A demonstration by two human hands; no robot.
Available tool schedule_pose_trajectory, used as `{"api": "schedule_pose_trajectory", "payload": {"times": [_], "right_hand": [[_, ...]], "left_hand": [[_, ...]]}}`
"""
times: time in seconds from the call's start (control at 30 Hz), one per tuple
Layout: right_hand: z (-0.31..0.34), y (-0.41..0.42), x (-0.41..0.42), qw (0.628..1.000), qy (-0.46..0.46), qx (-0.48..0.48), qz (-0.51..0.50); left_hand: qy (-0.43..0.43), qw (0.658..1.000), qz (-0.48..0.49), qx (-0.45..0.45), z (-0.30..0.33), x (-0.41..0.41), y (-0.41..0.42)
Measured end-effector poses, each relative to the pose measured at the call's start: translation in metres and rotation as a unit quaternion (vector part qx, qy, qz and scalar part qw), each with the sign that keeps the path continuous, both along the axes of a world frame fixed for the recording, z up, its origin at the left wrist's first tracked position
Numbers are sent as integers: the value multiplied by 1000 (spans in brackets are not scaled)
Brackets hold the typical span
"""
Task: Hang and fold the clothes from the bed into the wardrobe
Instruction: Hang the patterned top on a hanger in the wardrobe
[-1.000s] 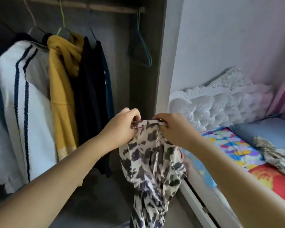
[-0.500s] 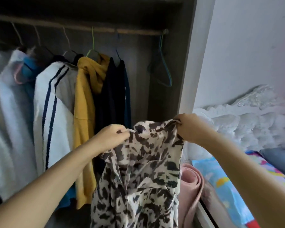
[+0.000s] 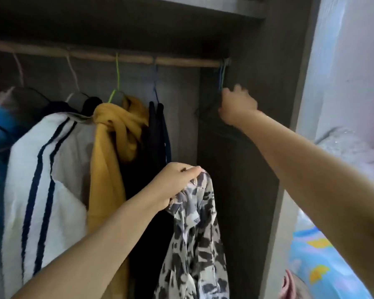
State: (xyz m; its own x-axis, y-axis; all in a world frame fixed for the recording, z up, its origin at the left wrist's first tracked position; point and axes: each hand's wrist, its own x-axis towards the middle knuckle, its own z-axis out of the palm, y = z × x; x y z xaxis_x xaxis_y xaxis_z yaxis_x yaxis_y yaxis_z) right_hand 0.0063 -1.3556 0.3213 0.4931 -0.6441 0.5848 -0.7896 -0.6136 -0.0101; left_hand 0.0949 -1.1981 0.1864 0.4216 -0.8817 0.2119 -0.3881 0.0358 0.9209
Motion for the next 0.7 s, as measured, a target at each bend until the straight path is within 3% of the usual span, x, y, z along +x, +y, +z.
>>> {"api": "schedule_pose_trajectory", "payload": {"times": [0.13, 0.3, 0.57, 0.7], "right_hand": [[9, -46, 18, 993, 39, 3, -112], [-5, -75, 35, 989, 65, -41, -129], [-20, -65, 38, 981, -192, 26, -13], [-123, -27, 12, 920, -372, 38, 120]], "left_hand": [[119, 991, -62, 2, 5, 26, -10], [190, 980, -64, -7, 4, 52, -17], [218, 974, -49, 31, 3, 66, -23], [240, 968, -53, 54, -4, 68, -18]]}}
